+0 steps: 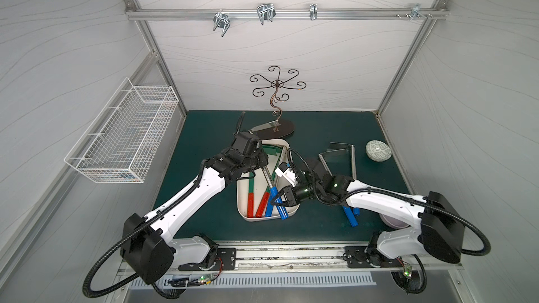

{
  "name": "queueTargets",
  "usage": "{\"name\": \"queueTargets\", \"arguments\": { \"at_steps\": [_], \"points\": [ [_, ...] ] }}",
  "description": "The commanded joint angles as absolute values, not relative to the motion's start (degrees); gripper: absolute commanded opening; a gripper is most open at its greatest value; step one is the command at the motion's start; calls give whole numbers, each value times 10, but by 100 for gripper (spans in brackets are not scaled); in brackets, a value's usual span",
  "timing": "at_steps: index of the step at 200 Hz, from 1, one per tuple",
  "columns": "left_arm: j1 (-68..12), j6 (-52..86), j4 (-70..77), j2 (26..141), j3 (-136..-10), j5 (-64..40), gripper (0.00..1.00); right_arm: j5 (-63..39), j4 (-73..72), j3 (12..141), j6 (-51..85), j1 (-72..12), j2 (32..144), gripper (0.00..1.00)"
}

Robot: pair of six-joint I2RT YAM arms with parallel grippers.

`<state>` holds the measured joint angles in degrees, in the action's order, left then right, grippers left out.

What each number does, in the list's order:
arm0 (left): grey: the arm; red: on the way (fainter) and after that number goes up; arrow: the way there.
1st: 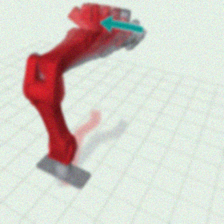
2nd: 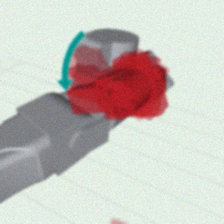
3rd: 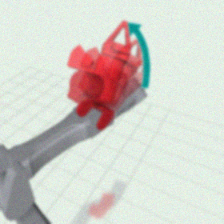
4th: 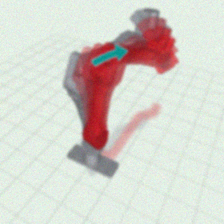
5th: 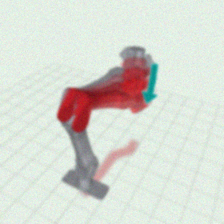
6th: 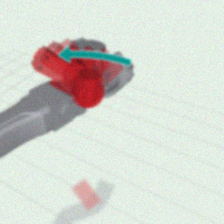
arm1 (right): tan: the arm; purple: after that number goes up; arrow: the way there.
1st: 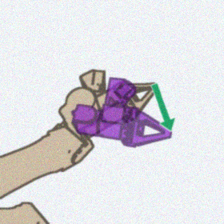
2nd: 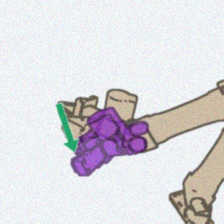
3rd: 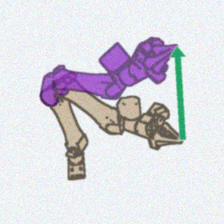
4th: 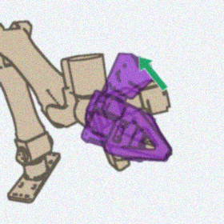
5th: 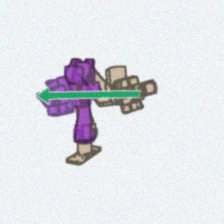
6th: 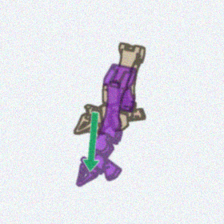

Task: Put the small hoe into the storage box
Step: Place the hoe in the storage box.

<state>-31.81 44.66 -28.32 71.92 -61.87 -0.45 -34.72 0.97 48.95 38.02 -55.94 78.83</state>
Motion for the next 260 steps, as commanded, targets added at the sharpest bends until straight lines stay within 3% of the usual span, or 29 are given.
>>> {"name": "queueTargets", "arguments": {
  "at_steps": [1, 60, 73, 90, 122, 165, 189, 260],
  "points": [
    [-312, 431, -245, 688, -614, -5, 29, -365, -59, 489, 383, -546, 764, 0],
    [-299, 430, -240, 697, -618, -27, 24, -383, -69, 483, 392, -543, 780, 0],
    [-299, 432, -230, 699, -616, -31, 18, -389, -68, 484, 393, -543, 782, 0],
    [-297, 432, -229, 699, -618, -30, 1, -393, -63, 485, 393, -543, 780, 0],
    [-288, 410, -280, 701, -638, -5, 0, -379, -28, 498, 382, -539, 762, 36],
    [-255, 372, -360, 708, -666, 25, 0, -357, 43, 525, 351, -497, 719, 70],
    [-234, 359, -376, 718, -669, 29, 0, -340, 100, 540, 323, -454, 679, 74],
    [-200, 358, -403, 849, -722, 30, 0, -364, 176, 518, 289, -342, 600, 75]
  ]
}}
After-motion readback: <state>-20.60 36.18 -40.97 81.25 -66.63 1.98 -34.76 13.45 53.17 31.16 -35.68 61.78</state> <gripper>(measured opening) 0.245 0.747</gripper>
